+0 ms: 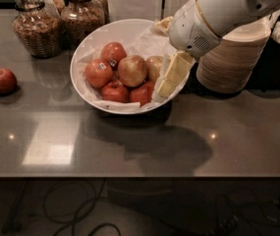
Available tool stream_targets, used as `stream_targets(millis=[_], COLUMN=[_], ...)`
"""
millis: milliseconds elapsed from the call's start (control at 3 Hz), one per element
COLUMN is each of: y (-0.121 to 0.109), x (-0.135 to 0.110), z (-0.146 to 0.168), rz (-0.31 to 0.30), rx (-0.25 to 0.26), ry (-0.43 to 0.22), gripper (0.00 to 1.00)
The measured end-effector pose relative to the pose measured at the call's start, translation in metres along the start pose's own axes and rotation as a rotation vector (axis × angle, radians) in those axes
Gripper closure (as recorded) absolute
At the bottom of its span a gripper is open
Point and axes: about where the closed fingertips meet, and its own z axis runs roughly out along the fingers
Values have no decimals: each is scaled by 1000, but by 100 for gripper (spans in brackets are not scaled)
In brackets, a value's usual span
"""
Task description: Pick apple from white bowl
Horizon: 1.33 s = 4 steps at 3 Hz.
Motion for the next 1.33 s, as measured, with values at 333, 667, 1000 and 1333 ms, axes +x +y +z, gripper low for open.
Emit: stream_targets(millis=[333, 667, 1000, 1333], y=[-3, -11, -17, -23], x=[0, 4, 8, 9], z=[7, 26, 42, 54], rz=[10, 30, 48, 57], rx=[9, 6, -10, -23], ry=[-22, -53, -73, -91], gripper=[0, 0, 0, 0])
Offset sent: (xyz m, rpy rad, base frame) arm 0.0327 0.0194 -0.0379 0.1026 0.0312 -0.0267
